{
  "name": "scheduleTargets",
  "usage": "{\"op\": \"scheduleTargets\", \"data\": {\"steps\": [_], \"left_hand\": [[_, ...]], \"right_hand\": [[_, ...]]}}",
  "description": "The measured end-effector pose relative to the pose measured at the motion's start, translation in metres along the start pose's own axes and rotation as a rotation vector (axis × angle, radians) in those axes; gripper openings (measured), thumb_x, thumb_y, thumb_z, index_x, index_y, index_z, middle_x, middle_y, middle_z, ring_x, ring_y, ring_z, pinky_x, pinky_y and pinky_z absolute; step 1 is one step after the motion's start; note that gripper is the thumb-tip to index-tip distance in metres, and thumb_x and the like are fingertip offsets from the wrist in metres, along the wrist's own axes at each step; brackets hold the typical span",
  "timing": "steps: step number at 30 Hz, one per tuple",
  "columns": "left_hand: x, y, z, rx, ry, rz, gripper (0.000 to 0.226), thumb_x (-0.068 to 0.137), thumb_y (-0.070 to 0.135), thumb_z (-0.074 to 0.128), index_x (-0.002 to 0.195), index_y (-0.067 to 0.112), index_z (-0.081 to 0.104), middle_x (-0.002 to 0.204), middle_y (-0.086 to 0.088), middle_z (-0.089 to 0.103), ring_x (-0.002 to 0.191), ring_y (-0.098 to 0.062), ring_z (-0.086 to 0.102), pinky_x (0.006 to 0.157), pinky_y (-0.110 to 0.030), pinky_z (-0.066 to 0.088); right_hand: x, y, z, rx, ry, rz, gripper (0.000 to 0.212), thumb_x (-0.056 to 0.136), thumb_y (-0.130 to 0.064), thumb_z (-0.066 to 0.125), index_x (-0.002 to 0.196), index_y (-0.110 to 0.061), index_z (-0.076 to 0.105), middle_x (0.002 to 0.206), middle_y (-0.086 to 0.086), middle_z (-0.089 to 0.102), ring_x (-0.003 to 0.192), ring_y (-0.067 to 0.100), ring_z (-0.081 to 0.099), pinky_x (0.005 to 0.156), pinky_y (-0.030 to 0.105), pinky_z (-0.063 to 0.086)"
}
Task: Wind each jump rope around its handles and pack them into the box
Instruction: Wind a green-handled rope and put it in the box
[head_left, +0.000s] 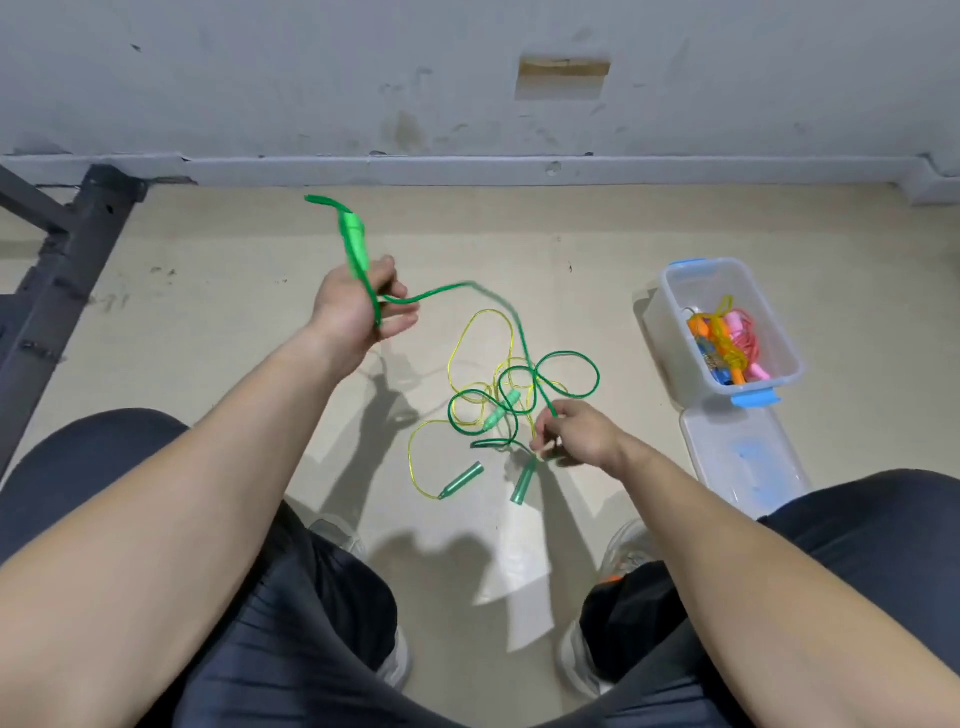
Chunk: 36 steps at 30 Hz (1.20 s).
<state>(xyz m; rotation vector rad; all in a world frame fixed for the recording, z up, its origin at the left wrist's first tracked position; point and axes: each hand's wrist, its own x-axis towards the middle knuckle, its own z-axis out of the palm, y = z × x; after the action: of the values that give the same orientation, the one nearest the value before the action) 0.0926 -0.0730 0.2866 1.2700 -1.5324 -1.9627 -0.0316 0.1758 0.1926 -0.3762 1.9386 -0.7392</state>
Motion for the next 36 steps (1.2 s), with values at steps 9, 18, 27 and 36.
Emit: {"op": "scheduleTargets", "data": {"steps": [9, 18, 27, 36], "left_hand": [[-0.031, -0.067, 0.038, 0.487, -0.492, 0.169, 0.012, 0.098, 0.023, 0.061, 0.088, 0.021, 0.056, 0.088, 0.002, 0.067, 0.085, -0.003, 0.067, 0.069, -0.025, 0.041], [-0.035, -0.065, 0.035, 0.708, -0.518, 0.116, 0.007, 0.093, 0.022, 0.065, 0.087, 0.019, 0.063, 0.077, -0.001, 0.066, 0.078, -0.016, 0.062, 0.082, -0.038, 0.051], [-0.037, -0.022, 0.057, -0.026, -0.295, -0.099, 0.011, 0.104, 0.017, 0.052, 0.094, 0.013, 0.055, 0.071, -0.001, 0.053, 0.062, -0.025, 0.07, 0.057, -0.036, 0.06], [-0.036, 0.005, 0.07, -0.558, -0.288, -0.258, 0.016, 0.103, 0.014, 0.053, 0.087, 0.013, 0.056, 0.071, -0.003, 0.055, 0.071, -0.022, 0.074, 0.059, -0.035, 0.061]], "right_hand": [[-0.036, -0.095, -0.032, 1.129, -0.034, -0.193, 0.021, 0.109, -0.009, 0.029, 0.107, -0.007, 0.05, 0.081, 0.015, 0.075, 0.072, 0.029, 0.076, 0.059, 0.032, 0.062], [-0.018, -0.091, -0.075, 1.577, 0.201, -0.289, 0.022, 0.11, -0.014, 0.033, 0.107, -0.004, 0.052, 0.089, 0.018, 0.072, 0.069, 0.033, 0.075, 0.065, 0.038, 0.064], [-0.002, -0.053, -0.042, 0.682, 0.199, -0.009, 0.02, 0.098, -0.013, 0.043, 0.093, -0.017, 0.062, 0.093, 0.004, 0.07, 0.072, 0.019, 0.063, 0.066, 0.028, 0.051], [0.003, -0.022, 0.035, -0.168, -0.099, -0.278, 0.023, 0.093, -0.018, 0.065, 0.115, -0.022, 0.068, 0.121, 0.004, 0.055, 0.11, 0.017, 0.056, 0.091, 0.024, 0.043]]}}
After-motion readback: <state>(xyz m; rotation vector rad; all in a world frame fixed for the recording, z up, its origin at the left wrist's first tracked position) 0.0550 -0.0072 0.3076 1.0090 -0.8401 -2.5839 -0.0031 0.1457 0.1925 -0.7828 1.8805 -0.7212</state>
